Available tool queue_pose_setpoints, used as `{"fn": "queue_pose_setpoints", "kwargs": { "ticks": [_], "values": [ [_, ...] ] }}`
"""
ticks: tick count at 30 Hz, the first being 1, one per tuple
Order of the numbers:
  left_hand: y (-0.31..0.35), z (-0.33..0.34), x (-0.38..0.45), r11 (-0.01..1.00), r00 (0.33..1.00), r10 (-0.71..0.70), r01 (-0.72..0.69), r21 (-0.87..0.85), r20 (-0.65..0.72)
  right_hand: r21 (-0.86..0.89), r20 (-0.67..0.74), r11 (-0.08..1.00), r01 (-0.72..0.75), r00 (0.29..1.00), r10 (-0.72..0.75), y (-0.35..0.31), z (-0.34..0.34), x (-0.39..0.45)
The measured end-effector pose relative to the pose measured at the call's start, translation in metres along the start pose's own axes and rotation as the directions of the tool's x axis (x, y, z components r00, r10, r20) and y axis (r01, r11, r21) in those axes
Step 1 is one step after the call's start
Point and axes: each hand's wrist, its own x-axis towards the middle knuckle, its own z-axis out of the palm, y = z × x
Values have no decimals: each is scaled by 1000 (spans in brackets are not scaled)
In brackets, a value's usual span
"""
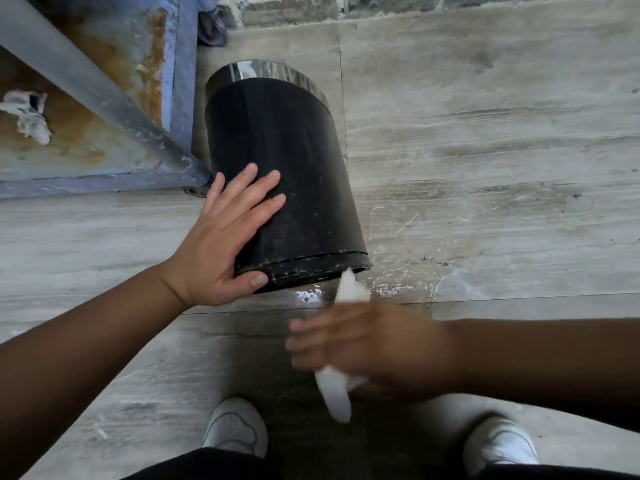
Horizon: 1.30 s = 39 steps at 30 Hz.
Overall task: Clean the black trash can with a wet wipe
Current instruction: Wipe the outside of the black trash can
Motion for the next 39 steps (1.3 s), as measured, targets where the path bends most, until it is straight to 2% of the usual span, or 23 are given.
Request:
{"fn": "queue_pose_setpoints", "kwargs": {
  "ticks": [1, 3, 5, 6, 7, 9, 10, 12, 14, 17, 19, 27, 30, 33, 35, 37, 39],
  "values": [
    [0, -1, -2, 997, 999, -37, 35, -69, -27, 54, 29, 998, 24, 999, -26, -4, 1, -3],
    [3, -3, -2, 952, 977, -176, 138, -274, -120, 167, -2, 985, -52, 999, 53, -5, 3, -13],
    [5, -4, 1, 871, 907, -372, 268, -411, -198, 253, -72, 929, -271, 952, 297, 2, 3, -21],
    [5, -4, 2, 836, 862, -467, 355, -419, -200, 301, -109, 865, -402, 886, 450, 9, 4, -24],
    [3, -3, 3, 804, 819, -542, 441, -399, -186, 373, -171, 782, -500, 791, 588, 18, 3, -27],
    [-5, -1, 1, 757, 764, -628, 553, -349, -150, 594, -244, 583, -555, 567, 787, 39, -1, -27],
    [-9, 0, -1, 746, 752, -644, 577, -333, -139, 686, -222, 488, -539, 484, 847, 52, -4, -27],
    [-14, 5, -6, 738, 747, -652, 586, -334, -131, 776, -134, 336, -535, 381, 915, 76, -6, -27],
    [-16, 13, -8, 724, 741, -660, 581, -372, -127, 773, -84, 250, -583, 296, 952, 94, -1, -25],
    [-12, 29, -7, 694, 721, -680, 576, -432, -131, 739, -101, 191, -646, 173, 980, 109, 15, -23],
    [-8, 37, -5, 686, 706, -691, 572, -450, -155, 695, -160, 207, -689, 132, 978, 112, 17, -23],
    [1, 46, 5, 677, 678, -705, 558, -479, -207, 583, -339, 359, -729, 183, 923, 88, 6, -26],
    [7, 45, 14, 673, 671, -709, 551, -493, -218, 579, -394, 437, -688, 233, 889, 70, 6, -28],
    [12, 46, 22, 654, 664, -719, 544, -526, -206, 575, -446, 547, -608, 328, 833, 51, 4, -24],
    [18, 45, 29, 647, 663, -722, 545, -533, -198, 554, -465, 634, -540, 431, 773, 38, 3, -19],
    [24, 45, 34, 648, 666, -722, 552, -525, -190, 575, -427, 660, -483, 511, 746, 27, 4, -10],
    [28, 44, 39, 654, 666, -722, 567, -501, -189, 565, -392, 666, -487, 551, 737, 21, 8, -2]
  ]
}}
